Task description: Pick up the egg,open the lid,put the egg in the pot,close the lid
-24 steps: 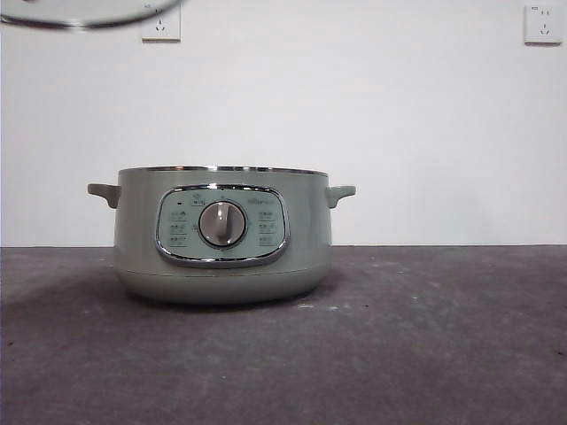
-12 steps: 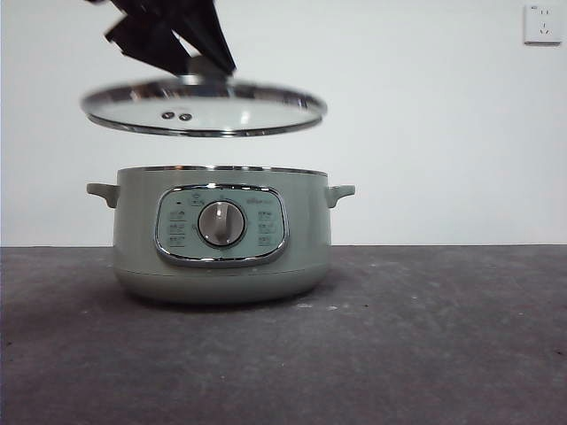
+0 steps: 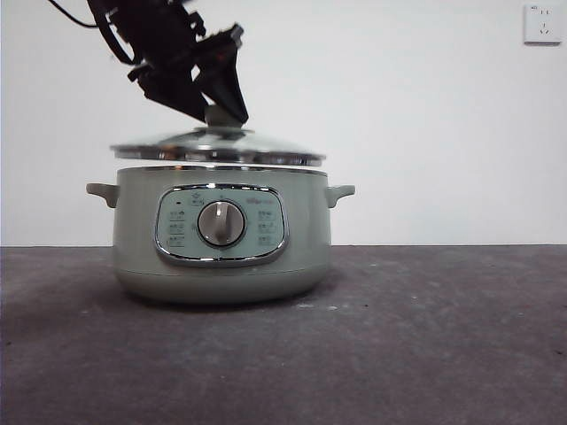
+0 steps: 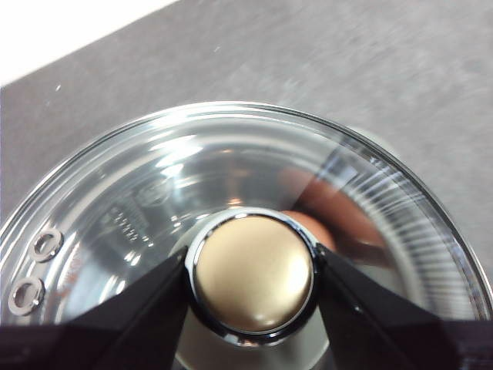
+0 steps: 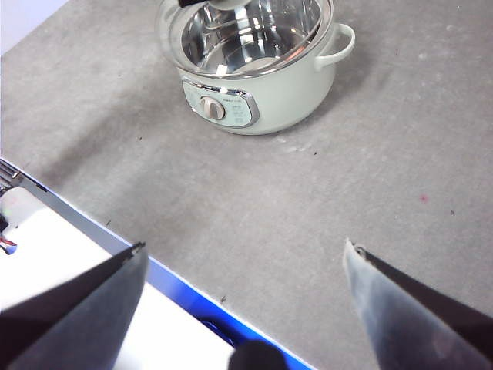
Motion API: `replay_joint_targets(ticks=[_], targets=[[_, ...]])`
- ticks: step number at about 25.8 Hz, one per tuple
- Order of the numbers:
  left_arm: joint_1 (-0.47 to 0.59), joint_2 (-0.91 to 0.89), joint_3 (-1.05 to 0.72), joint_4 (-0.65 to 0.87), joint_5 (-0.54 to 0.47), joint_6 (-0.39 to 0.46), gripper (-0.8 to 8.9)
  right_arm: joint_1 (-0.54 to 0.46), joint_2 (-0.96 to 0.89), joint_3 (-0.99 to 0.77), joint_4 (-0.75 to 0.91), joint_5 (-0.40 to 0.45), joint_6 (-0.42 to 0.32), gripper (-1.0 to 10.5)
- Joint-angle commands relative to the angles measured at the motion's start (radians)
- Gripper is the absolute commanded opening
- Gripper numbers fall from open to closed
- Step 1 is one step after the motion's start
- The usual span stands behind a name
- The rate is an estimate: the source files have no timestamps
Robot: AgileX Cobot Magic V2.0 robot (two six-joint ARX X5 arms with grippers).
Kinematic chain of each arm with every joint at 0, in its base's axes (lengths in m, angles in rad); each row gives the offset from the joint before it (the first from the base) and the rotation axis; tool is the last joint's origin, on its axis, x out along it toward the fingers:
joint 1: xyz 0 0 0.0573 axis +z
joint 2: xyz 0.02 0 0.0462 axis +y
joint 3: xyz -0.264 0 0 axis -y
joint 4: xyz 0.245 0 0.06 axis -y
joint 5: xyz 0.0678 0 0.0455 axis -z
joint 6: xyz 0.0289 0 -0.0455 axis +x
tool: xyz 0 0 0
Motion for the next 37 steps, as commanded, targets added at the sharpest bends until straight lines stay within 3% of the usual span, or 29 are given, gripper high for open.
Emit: replay_joint_targets(ticks=[1,28,30,37], targets=[[0.008,0.002,0.007,0.063,0.007,0.005,-0.07,0.001,-0.005,-0.007,-0.023,-0.004,0.012,4.3],[0.017,0.066,0.007,0.069,0.040,-0.007,-0.08,0.001,-0.005,-0.007,-0.023,-0.002,0.029,4.3],[0.017,0.066,0.007,0.045,0.077,-0.012,-0.08,0.001,-0.005,-0.007,-0.023,-0.002,0.029,4.3],[0.019,0.066,0.007,-0.013,0.064,-0.023,-0.07,0.001,-0.005,-0.007,-0.023,-0.002,0.029,4.3]])
